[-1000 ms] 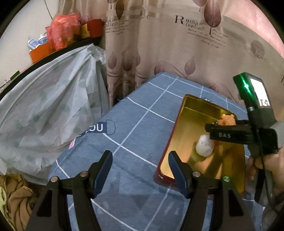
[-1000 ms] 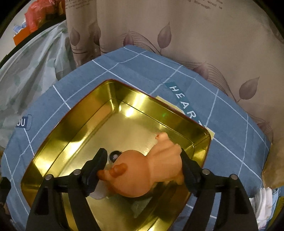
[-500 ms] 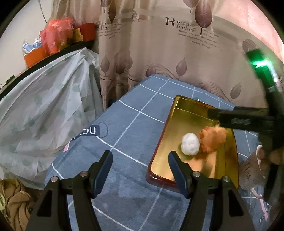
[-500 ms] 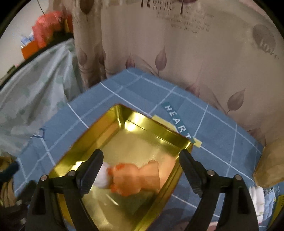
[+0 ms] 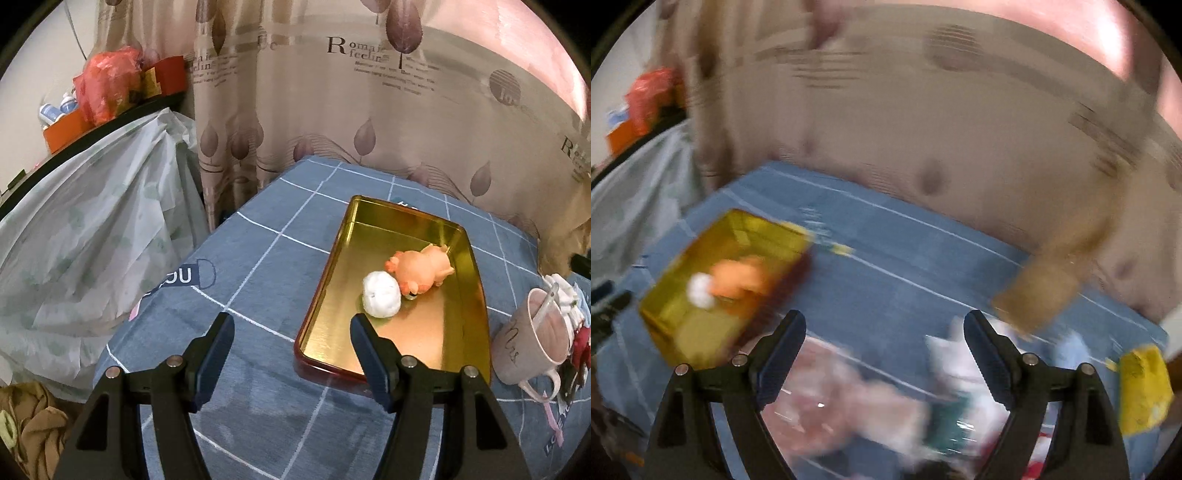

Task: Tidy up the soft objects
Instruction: 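Move the right tool to the light blue sock and grasp it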

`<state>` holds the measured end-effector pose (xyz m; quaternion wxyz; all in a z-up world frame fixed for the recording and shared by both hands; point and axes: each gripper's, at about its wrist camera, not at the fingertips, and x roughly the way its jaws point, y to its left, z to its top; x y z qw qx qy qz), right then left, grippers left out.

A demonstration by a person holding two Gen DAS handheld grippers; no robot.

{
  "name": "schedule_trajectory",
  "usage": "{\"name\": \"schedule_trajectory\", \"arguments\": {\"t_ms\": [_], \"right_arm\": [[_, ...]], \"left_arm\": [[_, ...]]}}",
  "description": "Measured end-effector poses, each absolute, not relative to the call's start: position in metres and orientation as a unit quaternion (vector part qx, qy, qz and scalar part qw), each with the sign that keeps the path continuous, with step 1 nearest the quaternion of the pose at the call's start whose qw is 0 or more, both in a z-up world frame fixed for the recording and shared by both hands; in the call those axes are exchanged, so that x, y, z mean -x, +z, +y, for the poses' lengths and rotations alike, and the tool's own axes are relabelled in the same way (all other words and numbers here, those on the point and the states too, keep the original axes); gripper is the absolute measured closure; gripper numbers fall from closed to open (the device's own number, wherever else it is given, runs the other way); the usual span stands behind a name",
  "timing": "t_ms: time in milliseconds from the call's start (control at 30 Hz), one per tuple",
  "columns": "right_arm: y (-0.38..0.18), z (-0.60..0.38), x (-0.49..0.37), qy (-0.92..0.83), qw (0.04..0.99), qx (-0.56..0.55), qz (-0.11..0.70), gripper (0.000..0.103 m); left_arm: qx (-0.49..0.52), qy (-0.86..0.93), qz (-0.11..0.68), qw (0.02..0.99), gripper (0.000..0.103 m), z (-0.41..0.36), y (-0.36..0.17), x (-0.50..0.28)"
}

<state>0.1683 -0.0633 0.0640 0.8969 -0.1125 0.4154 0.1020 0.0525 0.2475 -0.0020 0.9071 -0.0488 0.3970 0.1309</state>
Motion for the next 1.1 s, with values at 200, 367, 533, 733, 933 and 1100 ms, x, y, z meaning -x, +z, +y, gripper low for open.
{"name": "schedule_trajectory", "arguments": {"t_ms": [200, 367, 533, 733, 933, 1100], "right_arm": [[0.052, -0.174, -0.170, -0.001, 0.899, 0.085, 0.430, 0.018], [0.036, -0.245, -0.173, -0.051, 0.896, 0.069, 0.436, 0.018], [0.008, -0.290, -0.179, -0.068, 0.887, 0.055, 0.454, 0.018], [-0.021, -0.309, -0.192, -0.064, 0.884, 0.038, 0.461, 0.018], [-0.045, -0.312, -0.214, -0.047, 0.885, 0.034, 0.462, 0.018], [-0.059, -0.312, -0.224, -0.029, 0.885, 0.031, 0.464, 0.034]], "left_arm": [[0.031, 0.118, 0.396, 0.910, 0.036, 0.236, -0.001, -0.053], [0.014, 0.093, 0.395, 0.914, 0.036, 0.219, 0.000, -0.052], [0.008, 0.061, 0.400, 0.915, 0.036, 0.197, 0.002, -0.051], [-0.010, 0.013, 0.410, 0.912, 0.036, 0.155, 0.005, -0.044], [-0.033, -0.042, 0.409, 0.911, 0.036, 0.105, 0.017, -0.045], [-0.060, -0.093, 0.409, 0.906, 0.036, 0.056, 0.019, -0.049]]}}
